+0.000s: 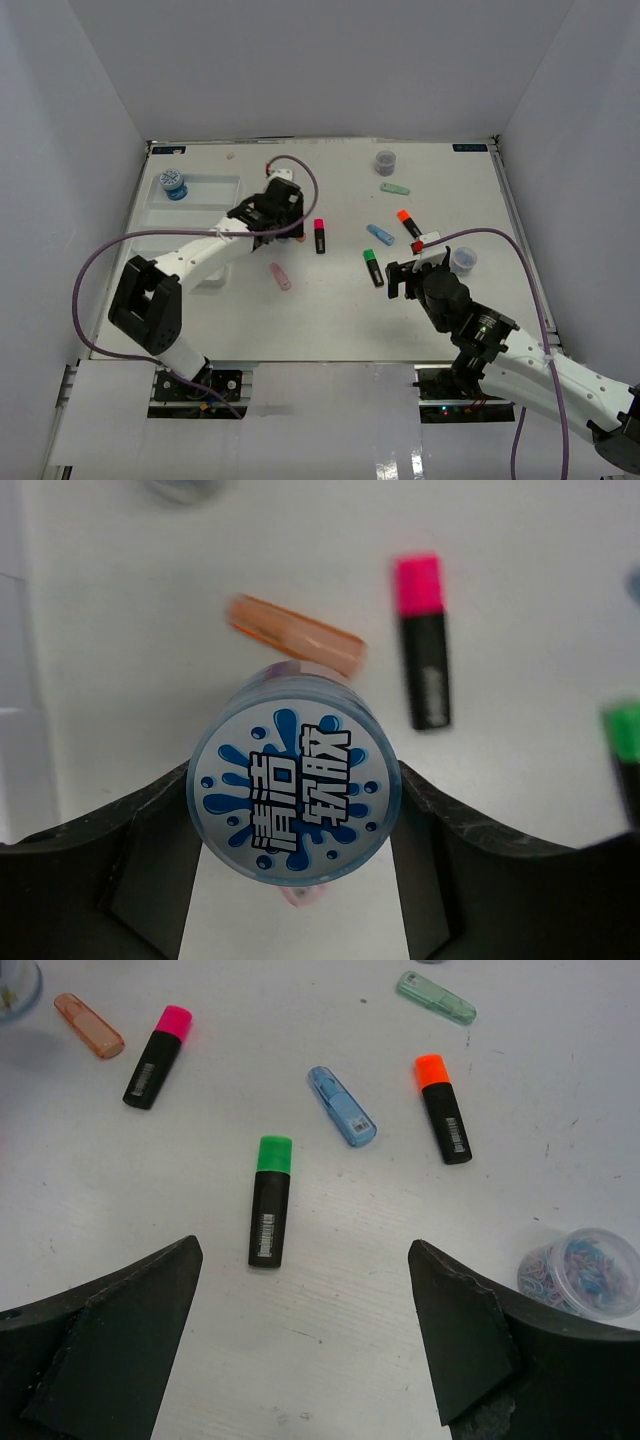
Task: Sort the stationery into containers
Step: Pick up the stationery from the center of the board, then place the stationery in the storage box.
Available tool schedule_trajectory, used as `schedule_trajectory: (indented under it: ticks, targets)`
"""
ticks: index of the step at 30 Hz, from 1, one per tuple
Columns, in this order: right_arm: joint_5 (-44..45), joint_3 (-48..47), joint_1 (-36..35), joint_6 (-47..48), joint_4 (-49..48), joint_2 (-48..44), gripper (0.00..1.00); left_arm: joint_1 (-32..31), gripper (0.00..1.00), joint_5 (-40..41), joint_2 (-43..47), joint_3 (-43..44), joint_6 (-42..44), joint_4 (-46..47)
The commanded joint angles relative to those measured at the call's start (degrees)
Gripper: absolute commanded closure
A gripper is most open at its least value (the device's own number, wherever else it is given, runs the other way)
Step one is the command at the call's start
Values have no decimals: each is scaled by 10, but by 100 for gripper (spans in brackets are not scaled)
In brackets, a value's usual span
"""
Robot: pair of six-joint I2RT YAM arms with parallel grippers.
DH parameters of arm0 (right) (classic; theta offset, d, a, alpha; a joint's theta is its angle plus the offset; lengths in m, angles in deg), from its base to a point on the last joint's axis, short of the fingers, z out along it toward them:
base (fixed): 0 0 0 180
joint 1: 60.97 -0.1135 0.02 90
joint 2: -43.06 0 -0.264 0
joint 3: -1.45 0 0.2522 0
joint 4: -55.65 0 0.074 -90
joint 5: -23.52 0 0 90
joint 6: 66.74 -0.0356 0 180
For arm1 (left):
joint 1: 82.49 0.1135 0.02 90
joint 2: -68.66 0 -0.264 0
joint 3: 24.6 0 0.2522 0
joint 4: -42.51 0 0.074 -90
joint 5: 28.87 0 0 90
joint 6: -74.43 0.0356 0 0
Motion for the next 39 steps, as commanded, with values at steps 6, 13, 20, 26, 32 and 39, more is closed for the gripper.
schedule_trajectory:
  ticks: [6, 13, 20, 26, 32, 39]
  targets:
    - [-24, 1, 2, 4, -22, 6, 10, 281, 51, -22, -4, 124, 44, 28]
    - [-31, 9, 2, 6, -28, 2, 10, 373, 50, -35, -138, 248, 53, 34]
    - [-30, 15, 2, 8, -33, 12, 10, 423, 47, -68, -243, 330, 51, 34]
    - [-33, 14, 2, 10, -35, 21, 10, 435, 28, -62, -294, 374, 69, 22]
    - [-37, 10, 2, 13, -34, 24, 10, 435, 2, -94, -246, 344, 56, 22]
    - [-44, 10, 2, 14, -34, 21, 10, 393, 2, -154, -151, 279, 52, 21]
